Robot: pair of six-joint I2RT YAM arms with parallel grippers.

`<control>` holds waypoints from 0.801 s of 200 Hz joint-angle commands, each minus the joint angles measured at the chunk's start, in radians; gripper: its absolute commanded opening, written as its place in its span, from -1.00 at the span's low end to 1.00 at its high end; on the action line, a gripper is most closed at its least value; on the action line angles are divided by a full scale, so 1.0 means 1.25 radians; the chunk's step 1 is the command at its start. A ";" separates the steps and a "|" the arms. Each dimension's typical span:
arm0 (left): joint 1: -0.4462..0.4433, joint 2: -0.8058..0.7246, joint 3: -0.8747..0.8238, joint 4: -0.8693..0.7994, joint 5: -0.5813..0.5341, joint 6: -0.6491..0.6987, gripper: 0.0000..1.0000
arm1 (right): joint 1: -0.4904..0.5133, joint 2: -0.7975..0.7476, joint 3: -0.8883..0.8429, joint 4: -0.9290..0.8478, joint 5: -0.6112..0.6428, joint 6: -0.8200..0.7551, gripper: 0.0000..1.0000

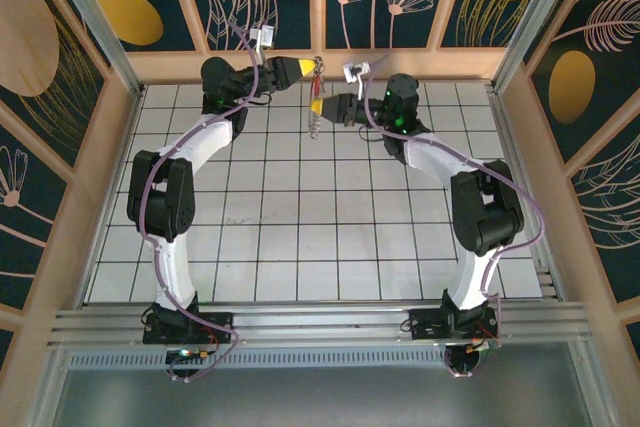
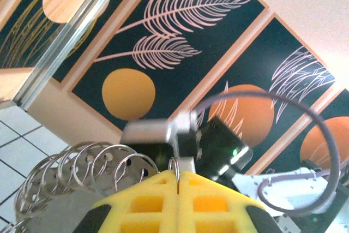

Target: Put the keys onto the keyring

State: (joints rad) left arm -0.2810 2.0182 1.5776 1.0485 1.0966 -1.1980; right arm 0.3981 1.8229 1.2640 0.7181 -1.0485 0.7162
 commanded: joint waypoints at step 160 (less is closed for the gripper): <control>-0.002 -0.049 -0.003 0.043 -0.026 0.007 -1.00 | -0.032 -0.024 0.078 0.237 0.268 0.265 -0.31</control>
State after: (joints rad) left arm -0.2810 1.9961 1.5753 1.0584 1.0863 -1.1984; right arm 0.3412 1.7393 1.3052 0.8703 -0.7578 0.9340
